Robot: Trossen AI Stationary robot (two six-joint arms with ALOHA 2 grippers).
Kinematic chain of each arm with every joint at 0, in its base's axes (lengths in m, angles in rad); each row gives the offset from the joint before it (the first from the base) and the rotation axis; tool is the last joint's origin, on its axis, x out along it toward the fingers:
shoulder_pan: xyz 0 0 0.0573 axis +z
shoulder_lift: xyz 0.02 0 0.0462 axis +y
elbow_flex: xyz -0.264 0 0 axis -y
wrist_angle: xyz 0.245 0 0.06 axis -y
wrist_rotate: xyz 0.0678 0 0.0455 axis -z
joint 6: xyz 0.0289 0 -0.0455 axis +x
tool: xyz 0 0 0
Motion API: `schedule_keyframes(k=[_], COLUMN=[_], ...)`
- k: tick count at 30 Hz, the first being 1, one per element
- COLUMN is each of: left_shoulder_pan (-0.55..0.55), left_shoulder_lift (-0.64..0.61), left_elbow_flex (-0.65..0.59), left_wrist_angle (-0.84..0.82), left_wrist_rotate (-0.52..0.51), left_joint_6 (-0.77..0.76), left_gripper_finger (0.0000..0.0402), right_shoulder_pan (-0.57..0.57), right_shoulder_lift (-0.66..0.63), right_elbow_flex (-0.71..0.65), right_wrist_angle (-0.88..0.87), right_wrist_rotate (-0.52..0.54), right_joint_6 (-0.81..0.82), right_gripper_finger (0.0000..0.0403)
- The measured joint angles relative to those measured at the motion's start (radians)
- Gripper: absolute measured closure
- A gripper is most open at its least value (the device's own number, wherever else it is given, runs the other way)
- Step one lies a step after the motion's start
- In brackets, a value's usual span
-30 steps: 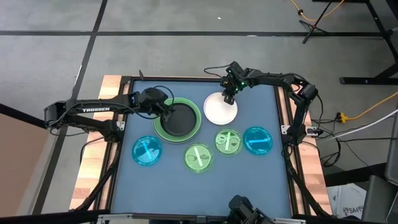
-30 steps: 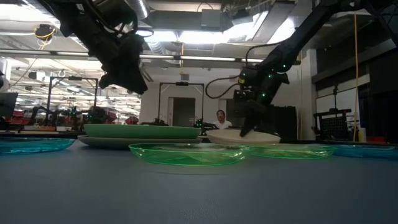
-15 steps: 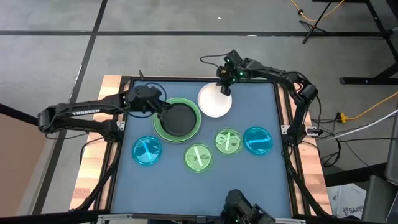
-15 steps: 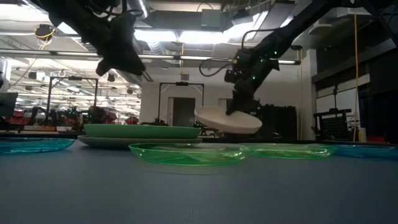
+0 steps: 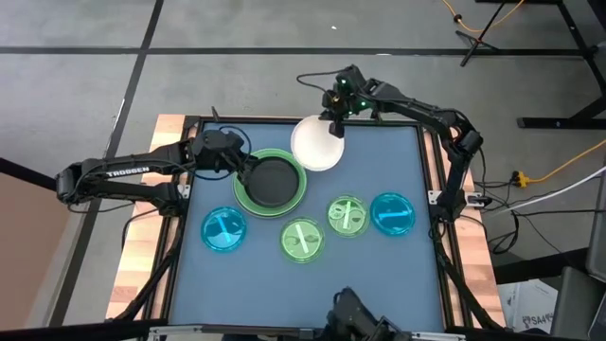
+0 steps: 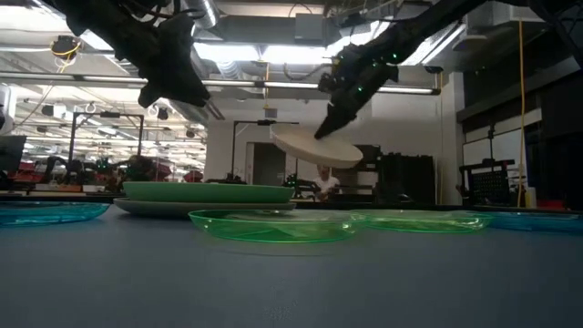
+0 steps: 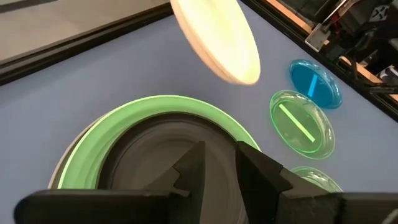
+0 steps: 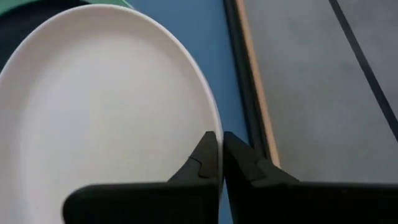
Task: Stack plastic plates
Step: Stack the white plate on top of the black plate
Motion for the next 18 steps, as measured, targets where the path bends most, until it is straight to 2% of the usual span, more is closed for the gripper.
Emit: schedule_keyframes(k=[8, 18], left_shoulder_pan=[0.0, 0.0], left_shoulder_lift=[0.0, 0.0], left_elbow_flex=[0.0, 0.0], left_wrist_angle=[0.001, 0.0], left_wrist_rotate=[0.0, 0.031], left_joint_6=[0.023, 0.027], left_gripper_finger=[0.0319, 0.0319], right_shoulder_pan=[0.116, 0.251], right_shoulder_lift=[0.0, 0.002], right_elbow_flex=[0.002, 0.002], right_wrist_angle=[0.022, 0.168], right_wrist_rotate=[0.012, 0.036], right_joint_6=[0.0, 0.001], right_gripper_finger=[0.0403, 0.0403])
